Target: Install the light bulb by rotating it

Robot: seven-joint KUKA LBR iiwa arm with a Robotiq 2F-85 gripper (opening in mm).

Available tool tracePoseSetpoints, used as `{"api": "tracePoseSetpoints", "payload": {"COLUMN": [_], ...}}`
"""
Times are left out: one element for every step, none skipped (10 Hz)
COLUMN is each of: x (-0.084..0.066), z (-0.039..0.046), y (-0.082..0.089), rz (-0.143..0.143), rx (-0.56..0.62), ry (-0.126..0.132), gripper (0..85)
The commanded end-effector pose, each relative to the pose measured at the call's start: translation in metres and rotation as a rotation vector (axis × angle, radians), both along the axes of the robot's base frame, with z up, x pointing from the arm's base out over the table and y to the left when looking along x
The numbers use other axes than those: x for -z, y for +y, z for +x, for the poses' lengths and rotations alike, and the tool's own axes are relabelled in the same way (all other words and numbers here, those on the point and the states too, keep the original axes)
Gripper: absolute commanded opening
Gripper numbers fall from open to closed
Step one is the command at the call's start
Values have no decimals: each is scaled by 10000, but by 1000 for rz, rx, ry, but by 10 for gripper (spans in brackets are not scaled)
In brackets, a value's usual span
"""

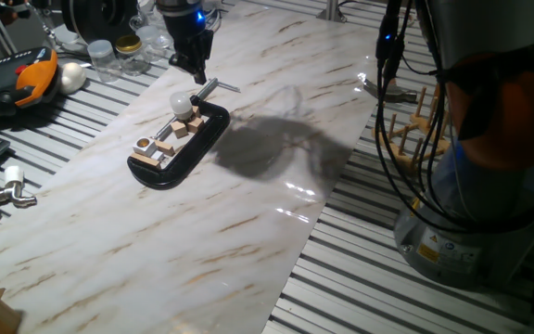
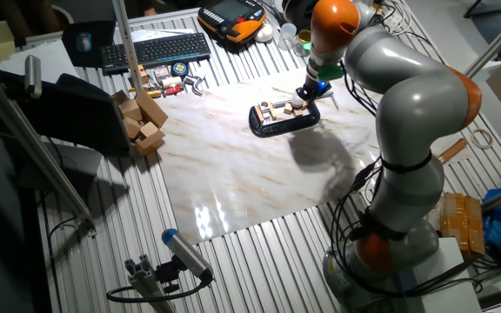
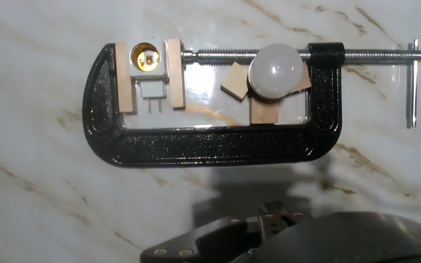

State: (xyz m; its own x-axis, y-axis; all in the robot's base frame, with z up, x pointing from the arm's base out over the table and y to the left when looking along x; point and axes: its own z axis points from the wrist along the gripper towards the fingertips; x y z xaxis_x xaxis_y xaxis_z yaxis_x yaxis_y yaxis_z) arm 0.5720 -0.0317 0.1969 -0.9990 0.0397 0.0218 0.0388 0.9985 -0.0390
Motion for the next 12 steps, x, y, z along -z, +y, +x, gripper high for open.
{"api": "tracePoseSetpoints", "payload": {"x": [18, 22, 38, 72, 87, 85, 78, 74, 74, 74, 74, 74], "z": [14, 55, 75, 111, 124, 145, 157, 155, 155, 155, 155, 155], "y": [-1, 4, 9, 23, 42, 51, 50, 52, 52, 52, 52, 52], "rz": [-7, -17, -18, -7, -18, -33, -9, 7, 16, 24, 25, 19], "rx": [5, 11, 23, 30, 36, 35, 28, 25, 22, 19, 22, 28], "ry": [-4, 3, 15, 12, 7, 2, 4, 11, 11, 11, 11, 12], "gripper": [0, 0, 0, 0, 0, 0, 0, 0, 0, 0, 0, 0]}}
